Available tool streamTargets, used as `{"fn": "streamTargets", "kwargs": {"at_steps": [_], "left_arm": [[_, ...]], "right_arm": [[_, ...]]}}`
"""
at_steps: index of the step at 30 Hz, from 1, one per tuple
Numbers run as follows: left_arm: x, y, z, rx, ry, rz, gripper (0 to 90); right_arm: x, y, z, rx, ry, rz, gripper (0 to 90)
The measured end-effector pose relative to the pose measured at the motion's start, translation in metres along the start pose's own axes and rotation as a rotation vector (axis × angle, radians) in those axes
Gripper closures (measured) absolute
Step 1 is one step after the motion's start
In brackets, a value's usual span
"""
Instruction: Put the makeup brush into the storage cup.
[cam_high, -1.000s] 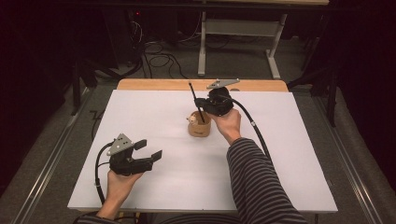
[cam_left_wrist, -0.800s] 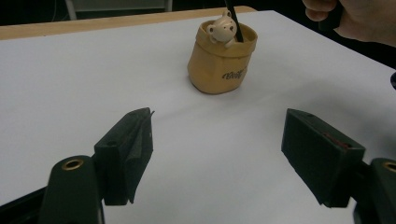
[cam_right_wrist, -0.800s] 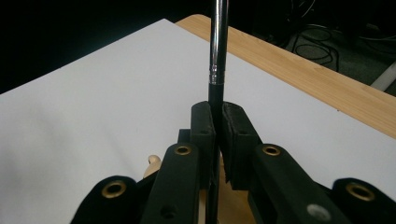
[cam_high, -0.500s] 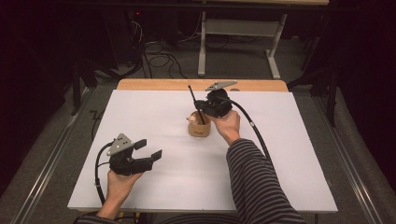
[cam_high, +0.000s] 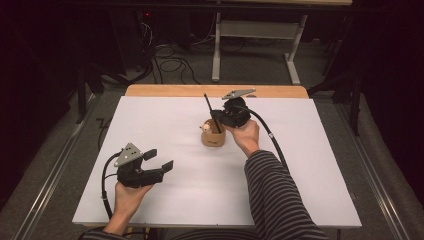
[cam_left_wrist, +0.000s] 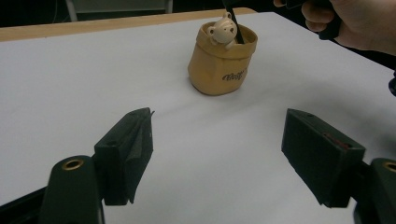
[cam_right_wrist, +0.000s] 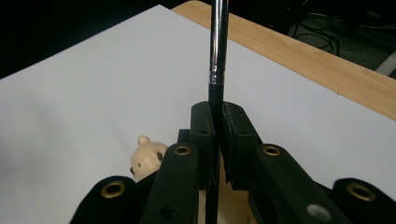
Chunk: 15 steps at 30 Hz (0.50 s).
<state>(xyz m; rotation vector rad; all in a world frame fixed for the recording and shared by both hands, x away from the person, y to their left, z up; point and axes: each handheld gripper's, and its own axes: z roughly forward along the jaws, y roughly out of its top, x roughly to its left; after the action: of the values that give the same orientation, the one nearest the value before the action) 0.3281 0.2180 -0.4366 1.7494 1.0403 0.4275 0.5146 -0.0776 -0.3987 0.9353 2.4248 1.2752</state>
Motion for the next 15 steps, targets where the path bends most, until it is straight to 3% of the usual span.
{"fn": "streamTargets", "kwargs": {"at_steps": [15], "left_arm": [[-0.0002, 0.0001, 0.0004, -0.003, 0.001, 0.001, 25.3]], "right_arm": [[-0.0027, -0.0058, -0.0062, -0.008, -0.007, 0.005, 85.1]]}}
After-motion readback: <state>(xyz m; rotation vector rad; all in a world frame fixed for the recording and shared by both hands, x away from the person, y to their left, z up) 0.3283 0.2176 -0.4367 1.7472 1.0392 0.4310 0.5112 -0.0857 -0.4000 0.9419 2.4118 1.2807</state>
